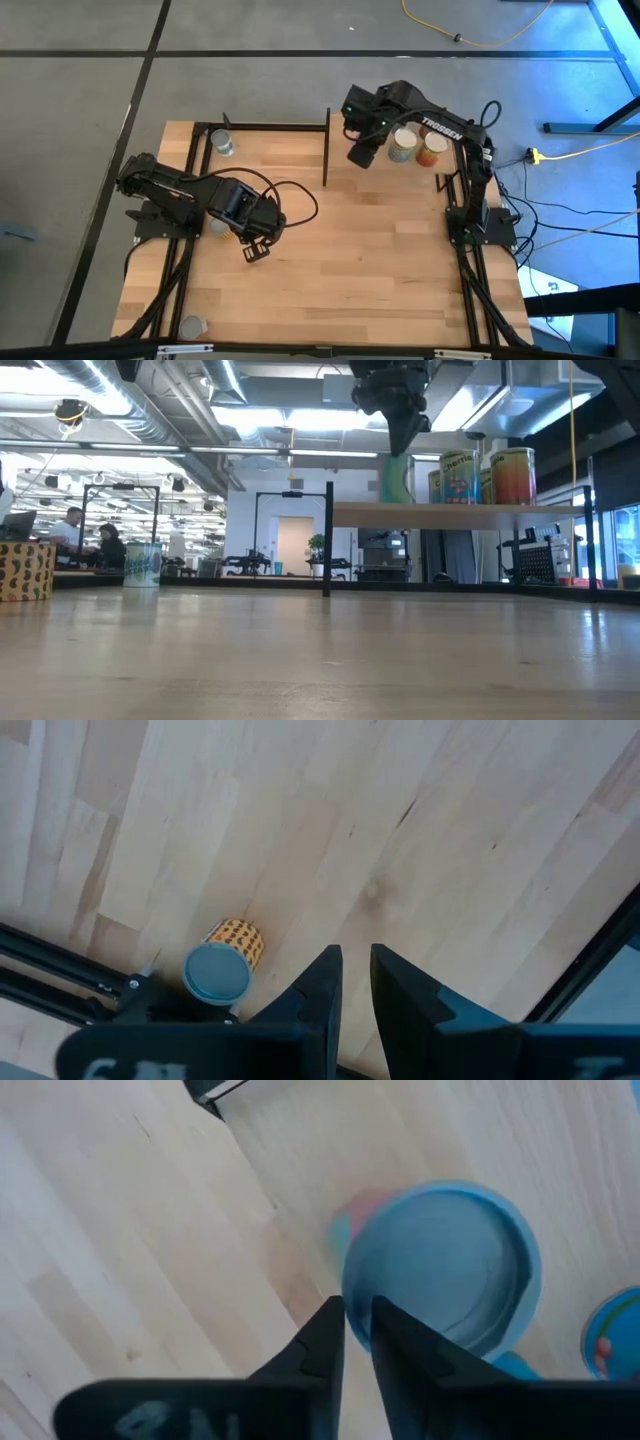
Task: Pick and place cans onto a shelf
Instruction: Put the pink canned good on the shelf, then put the white canned good on the shelf
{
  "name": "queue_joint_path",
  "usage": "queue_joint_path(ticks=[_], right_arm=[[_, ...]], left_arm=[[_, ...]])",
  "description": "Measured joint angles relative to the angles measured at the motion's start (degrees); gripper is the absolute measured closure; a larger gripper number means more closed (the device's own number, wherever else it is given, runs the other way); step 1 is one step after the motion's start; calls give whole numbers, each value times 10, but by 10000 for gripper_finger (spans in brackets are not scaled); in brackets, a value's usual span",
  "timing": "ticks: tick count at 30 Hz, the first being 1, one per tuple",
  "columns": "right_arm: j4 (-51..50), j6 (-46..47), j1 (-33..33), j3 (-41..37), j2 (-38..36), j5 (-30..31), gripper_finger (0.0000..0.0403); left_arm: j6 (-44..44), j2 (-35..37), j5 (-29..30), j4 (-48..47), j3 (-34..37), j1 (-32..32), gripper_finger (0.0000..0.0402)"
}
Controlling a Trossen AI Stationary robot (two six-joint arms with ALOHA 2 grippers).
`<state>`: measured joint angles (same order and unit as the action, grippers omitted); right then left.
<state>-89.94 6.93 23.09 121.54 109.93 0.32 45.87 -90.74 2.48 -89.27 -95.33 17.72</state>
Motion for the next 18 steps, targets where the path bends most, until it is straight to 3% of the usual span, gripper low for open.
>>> queue_joint_path(ticks=[9,15,18], right_arm=[[-1,-39,0,24,0,-3,339],[0,-68,-18,135,0,-3,339],[50,-86,-40,105,-50,-6,340]], left_arm=[[0,0,0,0,0,0,353],[-18,0,17,0,0,-12,353],[-50,0,43,0,0,-29,353]])
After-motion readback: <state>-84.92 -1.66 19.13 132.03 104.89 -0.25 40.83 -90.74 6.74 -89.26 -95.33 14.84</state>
